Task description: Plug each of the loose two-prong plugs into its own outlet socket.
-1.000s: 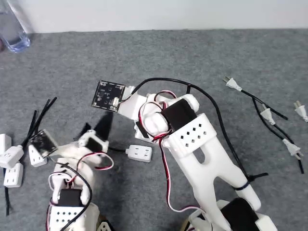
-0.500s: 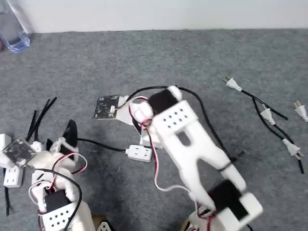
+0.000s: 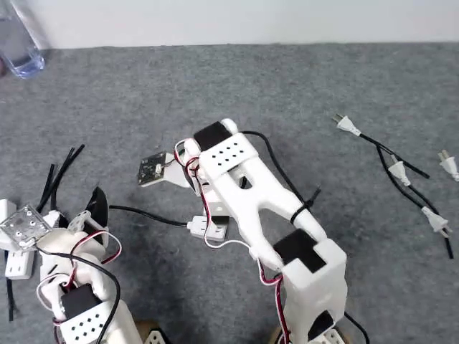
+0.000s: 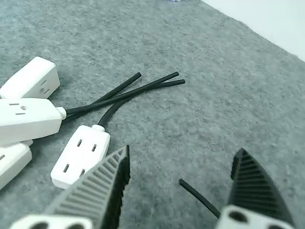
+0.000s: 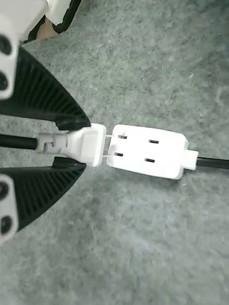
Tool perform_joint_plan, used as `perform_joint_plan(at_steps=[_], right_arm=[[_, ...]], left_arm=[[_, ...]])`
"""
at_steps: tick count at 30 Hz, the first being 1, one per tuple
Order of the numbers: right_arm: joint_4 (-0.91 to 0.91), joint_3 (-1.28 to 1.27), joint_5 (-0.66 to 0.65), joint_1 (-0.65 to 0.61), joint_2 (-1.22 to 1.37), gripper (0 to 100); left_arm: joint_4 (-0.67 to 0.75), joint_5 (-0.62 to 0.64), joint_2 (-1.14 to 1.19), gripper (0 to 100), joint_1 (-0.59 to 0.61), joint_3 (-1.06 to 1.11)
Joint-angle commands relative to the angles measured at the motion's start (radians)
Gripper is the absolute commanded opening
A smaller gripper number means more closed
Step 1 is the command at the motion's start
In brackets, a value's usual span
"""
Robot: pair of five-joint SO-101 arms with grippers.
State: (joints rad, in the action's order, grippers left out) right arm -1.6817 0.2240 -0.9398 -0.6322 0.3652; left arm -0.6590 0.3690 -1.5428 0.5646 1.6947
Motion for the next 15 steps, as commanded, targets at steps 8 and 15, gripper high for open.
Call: perform_joint_plan(at_steps=[8,15], right_arm=[[-0.005,0.055,-0.011,-0.012,-0.002,0.8],[0.01,0.051,-0.012,-0.012,-0.002,0.8]], left_arm=[[-0.003,-0.009,-0.006,33,0.005,-0.005],[-0.006,-0.009,-0.006,33,0.005,-0.005]])
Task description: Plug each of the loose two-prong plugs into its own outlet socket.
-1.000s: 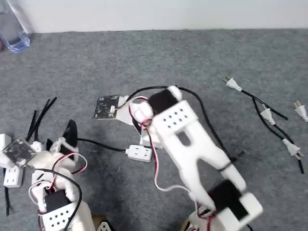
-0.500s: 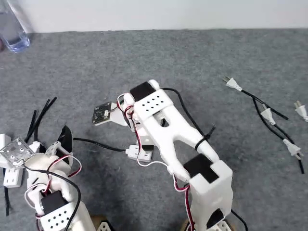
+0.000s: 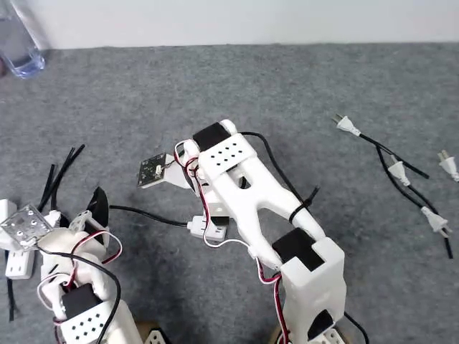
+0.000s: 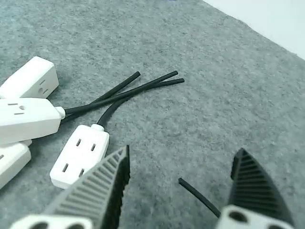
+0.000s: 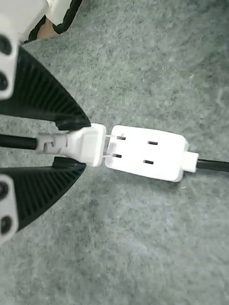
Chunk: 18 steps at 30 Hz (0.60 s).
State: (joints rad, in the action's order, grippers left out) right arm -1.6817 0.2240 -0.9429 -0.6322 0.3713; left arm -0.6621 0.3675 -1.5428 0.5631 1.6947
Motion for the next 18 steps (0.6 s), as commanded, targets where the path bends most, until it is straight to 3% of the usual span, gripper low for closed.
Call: perform_joint_plan(at_steps=[1,18], right_arm=[[0.016,0.051,-0.009,-0.012,-0.007,0.8],[0.03,0.052,-0.028,-0.013,0.067,0.8]], left_arm=[[-0.003,-0.008,-0.006,33,0.006,-0.005],[-0.003,-0.008,-0.006,33,0.006,-0.005]])
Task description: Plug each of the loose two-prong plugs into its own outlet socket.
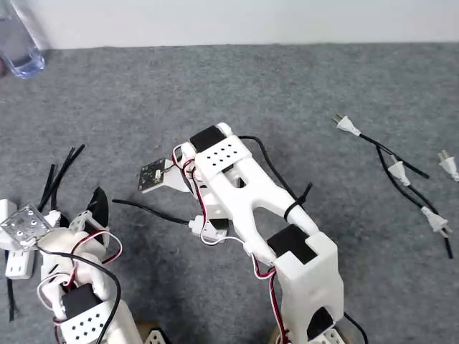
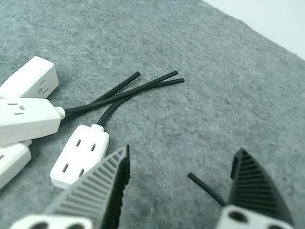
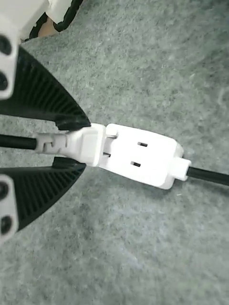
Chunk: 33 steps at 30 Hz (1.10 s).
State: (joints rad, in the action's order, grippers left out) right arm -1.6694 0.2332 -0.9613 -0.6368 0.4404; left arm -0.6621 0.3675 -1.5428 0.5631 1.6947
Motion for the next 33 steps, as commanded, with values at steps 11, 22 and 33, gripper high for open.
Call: perform_joint_plan(at_steps=[11,22,33], right_arm=[[0.047,0.041,-0.049,-0.007,0.001,0.8],[0.157,-0.084,-0.058,-0.008,0.038,0.8],[0.248,-0.204,-0.058,-0.008,0.047,0.8]], left_arm=[[-0.003,-0.008,-0.006,33,0.006,-0.005],[-0.003,-0.008,-0.006,33,0.006,-0.005],[-0.005,-0.008,-0.006,33,0.006,-0.005]])
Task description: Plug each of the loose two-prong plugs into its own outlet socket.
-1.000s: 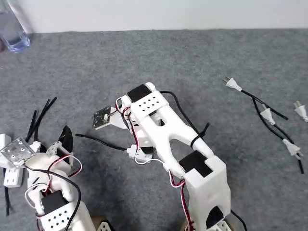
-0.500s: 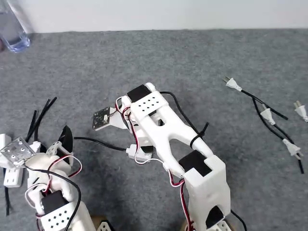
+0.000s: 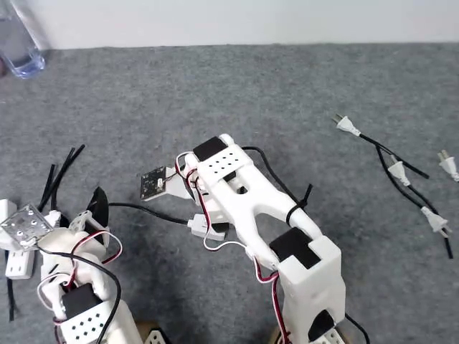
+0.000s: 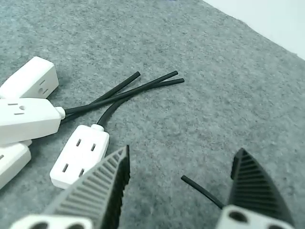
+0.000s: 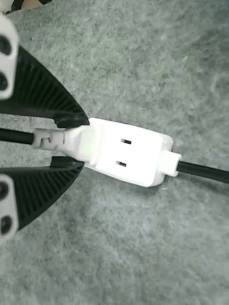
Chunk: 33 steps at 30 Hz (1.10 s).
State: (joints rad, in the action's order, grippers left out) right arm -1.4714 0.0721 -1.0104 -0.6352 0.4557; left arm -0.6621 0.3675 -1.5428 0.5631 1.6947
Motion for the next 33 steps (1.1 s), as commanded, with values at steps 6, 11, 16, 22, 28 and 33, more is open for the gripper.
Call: perform_joint_plan(at_steps=[6,11,16,22,28,33], right_arm=[[0.088,-0.081,-0.006,-0.01,0.028,0.8],[0.071,-0.078,-0.003,-0.01,-0.007,1.2],[0.007,-0.074,-0.005,-0.047,-0.097,4.8],[-0.061,-0.074,-0.005,-0.087,-0.166,26.4],[-0.099,-0.072,-0.003,-0.124,-0.177,37.2],[-0.041,-0.081,-0.003,-0.122,-0.168,37.3]], left_arm=[[0.0,-0.008,-0.006,33,0.011,-0.005],[0.002,-0.005,-0.008,33,0.025,-0.012],[0.072,-0.002,-0.008,33,0.12,-0.025],[0.132,0.0,-0.008,33,0.245,-0.027],[0.164,0.101,-0.008,33,0.328,-0.027],[0.164,0.101,-0.008,33,0.327,-0.027]])
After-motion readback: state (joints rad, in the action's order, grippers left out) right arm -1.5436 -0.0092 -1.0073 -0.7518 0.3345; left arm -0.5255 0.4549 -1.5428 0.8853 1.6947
